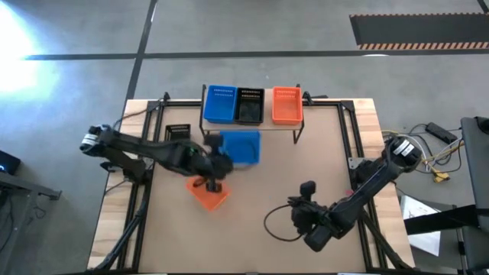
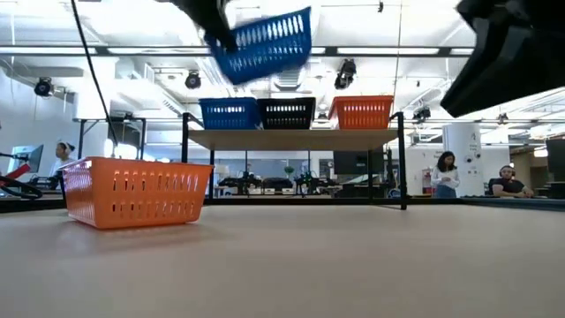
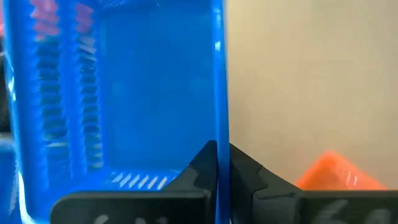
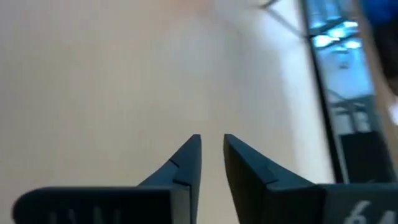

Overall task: Stack baskets on shelf by color
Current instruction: Stack the blue bin on top of the blue bin on the shelf

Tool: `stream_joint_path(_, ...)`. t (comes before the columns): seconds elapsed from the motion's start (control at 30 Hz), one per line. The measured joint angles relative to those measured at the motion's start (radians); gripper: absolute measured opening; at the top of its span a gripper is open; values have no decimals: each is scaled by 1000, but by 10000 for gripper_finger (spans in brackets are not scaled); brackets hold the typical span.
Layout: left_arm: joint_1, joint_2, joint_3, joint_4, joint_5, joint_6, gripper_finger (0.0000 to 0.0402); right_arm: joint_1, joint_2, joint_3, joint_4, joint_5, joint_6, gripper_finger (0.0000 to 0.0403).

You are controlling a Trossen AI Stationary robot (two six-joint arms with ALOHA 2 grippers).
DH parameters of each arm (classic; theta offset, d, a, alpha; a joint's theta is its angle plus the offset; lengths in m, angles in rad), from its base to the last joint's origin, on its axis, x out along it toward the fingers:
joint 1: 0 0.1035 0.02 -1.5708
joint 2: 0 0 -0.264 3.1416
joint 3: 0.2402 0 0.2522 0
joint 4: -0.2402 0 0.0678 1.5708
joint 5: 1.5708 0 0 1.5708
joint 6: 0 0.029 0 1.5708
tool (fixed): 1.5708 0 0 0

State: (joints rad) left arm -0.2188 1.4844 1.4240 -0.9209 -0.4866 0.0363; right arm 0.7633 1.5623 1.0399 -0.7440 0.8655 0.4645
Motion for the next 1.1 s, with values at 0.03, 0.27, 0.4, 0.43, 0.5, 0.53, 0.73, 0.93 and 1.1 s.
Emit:
stream_joint_path(0.03, 16, -11, 39, -26, -6, -51, 0, 11, 0, -18, 2, 39, 35, 52)
stream_joint_path(0.27, 233, -17, 296, -138, -31, -316, 0, 56, -1, -73, 3, 215, 177, 33)
stream_joint_path(0.4, 378, 31, 378, -162, -27, -330, 0, 59, -1, -80, 16, 255, 180, 33)
stream_joint_path(0.43, 410, 48, 390, -180, -26, -345, 0, 59, -1, -81, 20, 267, 180, 33)
stream_joint_path(0.5, 464, 80, 408, -214, -8, -373, 0, 59, -1, -81, 29, 287, 187, 33)
stream_joint_path(0.53, 484, 97, 413, -229, 7, -385, 0, 59, -1, -81, 28, 287, 191, 33)
stream_joint_path(0.73, 526, 180, 417, -268, 91, -449, 0, 64, -1, -83, 30, 289, 217, 33)
stream_joint_path(0.93, 528, 216, 417, -321, 111, -511, 0, 79, -1, -92, 28, 289, 218, 33)
stream_joint_path(1.1, 529, 224, 417, -321, 101, -537, 0, 87, -1, -93, 29, 289, 218, 33)
